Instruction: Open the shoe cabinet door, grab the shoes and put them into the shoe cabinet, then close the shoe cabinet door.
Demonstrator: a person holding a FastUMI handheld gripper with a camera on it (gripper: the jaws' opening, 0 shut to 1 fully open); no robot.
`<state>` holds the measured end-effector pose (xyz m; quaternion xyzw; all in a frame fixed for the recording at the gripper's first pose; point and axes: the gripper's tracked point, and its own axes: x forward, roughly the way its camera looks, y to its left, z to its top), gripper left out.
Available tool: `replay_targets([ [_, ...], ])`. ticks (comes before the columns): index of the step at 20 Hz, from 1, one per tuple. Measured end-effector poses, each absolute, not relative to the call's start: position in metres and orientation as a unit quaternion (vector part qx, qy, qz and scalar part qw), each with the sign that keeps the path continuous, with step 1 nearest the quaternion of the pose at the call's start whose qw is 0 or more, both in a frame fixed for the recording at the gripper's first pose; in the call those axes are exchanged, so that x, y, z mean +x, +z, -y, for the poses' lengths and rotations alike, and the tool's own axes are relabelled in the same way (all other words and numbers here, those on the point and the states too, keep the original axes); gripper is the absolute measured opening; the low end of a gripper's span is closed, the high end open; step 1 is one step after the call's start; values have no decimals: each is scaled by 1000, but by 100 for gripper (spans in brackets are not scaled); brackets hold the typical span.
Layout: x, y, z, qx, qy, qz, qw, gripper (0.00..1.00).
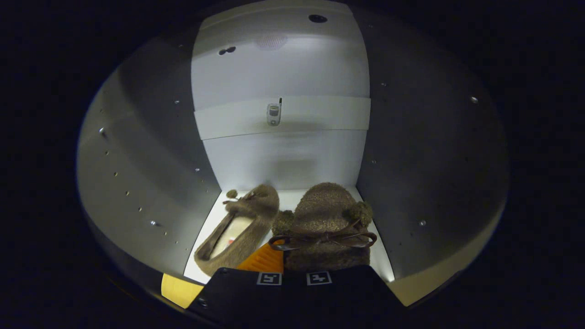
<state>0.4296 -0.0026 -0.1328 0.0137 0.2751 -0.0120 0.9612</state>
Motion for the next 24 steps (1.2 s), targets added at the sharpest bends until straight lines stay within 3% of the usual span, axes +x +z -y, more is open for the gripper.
replay_targets([
  [8, 497, -187, 17, 58, -20, -331, 942, 5],
  [14, 496, -206, 18, 13, -15, -349, 937, 5],
  [16, 492, -205, 17, 21, -20, -353, 935, 14],
  [21, 470, -191, 2, 29, -15, -328, 944, 66],
  [24, 448, -161, -8, 56, -8, -281, 958, 73],
])
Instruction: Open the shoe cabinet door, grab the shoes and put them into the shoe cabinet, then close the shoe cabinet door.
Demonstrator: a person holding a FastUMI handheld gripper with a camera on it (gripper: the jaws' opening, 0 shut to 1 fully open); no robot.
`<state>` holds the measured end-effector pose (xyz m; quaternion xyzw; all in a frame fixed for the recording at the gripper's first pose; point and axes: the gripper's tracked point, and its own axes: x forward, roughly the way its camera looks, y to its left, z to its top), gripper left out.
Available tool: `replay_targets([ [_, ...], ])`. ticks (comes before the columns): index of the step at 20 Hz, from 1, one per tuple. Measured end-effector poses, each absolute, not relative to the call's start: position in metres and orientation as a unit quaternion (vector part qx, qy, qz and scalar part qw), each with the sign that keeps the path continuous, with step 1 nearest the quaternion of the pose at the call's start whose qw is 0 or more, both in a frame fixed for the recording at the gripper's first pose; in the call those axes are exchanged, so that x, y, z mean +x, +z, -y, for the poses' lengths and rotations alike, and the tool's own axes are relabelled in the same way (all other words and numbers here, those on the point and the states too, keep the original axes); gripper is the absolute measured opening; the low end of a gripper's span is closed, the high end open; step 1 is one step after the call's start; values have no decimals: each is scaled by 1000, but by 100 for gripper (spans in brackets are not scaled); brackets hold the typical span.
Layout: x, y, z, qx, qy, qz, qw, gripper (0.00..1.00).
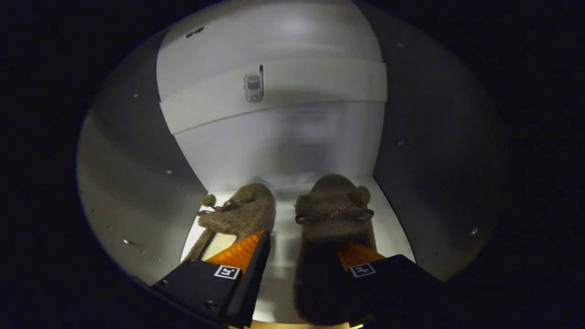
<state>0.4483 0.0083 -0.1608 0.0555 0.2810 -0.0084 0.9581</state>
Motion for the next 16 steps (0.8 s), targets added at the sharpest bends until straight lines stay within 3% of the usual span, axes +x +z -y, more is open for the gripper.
replay_targets([
  [1, 440, -148, -12, 57, -6, -262, 963, 76],
  [3, 417, -116, -18, 47, -1, -225, 973, 95],
  [9, 334, -17, -52, 24, 31, -100, 994, 98],
  [16, 220, 38, -69, 14, 35, -42, 998, 98],
])
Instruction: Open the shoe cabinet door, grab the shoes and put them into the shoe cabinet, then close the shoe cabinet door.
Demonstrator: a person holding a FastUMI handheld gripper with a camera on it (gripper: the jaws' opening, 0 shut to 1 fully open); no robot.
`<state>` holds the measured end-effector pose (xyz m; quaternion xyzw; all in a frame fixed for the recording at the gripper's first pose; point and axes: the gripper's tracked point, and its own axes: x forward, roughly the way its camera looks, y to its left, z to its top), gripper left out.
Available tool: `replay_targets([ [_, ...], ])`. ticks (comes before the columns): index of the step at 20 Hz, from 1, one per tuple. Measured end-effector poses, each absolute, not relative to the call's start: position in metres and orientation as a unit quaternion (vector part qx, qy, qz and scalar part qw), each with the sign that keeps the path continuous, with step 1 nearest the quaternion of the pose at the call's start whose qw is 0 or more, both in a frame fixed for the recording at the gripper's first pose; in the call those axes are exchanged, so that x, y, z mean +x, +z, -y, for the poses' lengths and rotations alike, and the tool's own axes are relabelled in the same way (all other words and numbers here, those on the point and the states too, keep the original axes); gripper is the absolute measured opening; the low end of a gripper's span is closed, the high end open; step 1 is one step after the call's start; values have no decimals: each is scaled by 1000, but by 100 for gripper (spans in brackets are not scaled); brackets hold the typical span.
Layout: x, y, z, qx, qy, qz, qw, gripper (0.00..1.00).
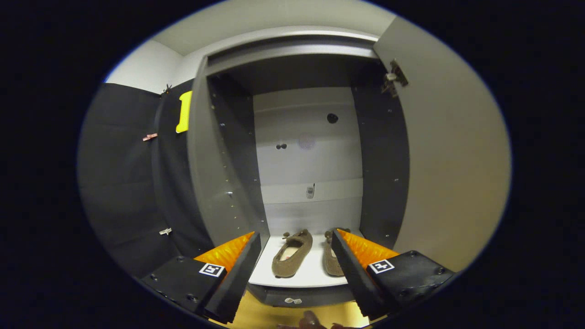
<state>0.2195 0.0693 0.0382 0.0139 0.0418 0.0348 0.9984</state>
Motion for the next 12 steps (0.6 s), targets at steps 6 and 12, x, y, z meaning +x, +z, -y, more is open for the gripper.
replay_targets([
  [6, 122, 63, -48, 11, 4, -9, 1000, 98],
  [12, 37, 80, -17, 34, 15, 0, 999, 98],
])
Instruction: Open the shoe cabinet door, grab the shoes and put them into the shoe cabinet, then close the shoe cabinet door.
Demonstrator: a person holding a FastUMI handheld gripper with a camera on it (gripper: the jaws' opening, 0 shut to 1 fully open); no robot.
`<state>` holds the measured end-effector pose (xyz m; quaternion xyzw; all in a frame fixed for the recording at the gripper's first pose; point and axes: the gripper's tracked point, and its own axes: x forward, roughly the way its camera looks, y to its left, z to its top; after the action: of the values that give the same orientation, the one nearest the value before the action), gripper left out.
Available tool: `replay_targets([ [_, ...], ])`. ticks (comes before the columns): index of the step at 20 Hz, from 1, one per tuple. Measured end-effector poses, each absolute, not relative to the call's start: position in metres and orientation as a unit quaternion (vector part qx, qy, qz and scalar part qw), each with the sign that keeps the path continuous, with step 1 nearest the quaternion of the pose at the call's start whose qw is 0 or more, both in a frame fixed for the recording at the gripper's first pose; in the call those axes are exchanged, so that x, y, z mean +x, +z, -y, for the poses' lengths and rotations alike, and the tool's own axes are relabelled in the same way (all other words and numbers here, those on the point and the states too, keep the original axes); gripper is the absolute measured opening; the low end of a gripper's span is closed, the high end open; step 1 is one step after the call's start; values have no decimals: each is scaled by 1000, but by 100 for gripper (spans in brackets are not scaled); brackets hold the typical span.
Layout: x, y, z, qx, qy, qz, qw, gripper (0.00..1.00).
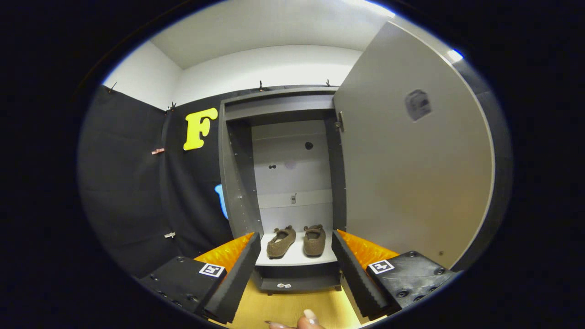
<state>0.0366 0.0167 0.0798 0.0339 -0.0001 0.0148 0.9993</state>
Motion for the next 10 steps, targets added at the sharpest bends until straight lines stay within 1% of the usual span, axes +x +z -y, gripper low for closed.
replay_targets([
  [7, -43, 86, 58, 18, 14, 11, 1000, 98],
  [10, -63, 87, 99, 15, 4, 16, 1000, 98],
])
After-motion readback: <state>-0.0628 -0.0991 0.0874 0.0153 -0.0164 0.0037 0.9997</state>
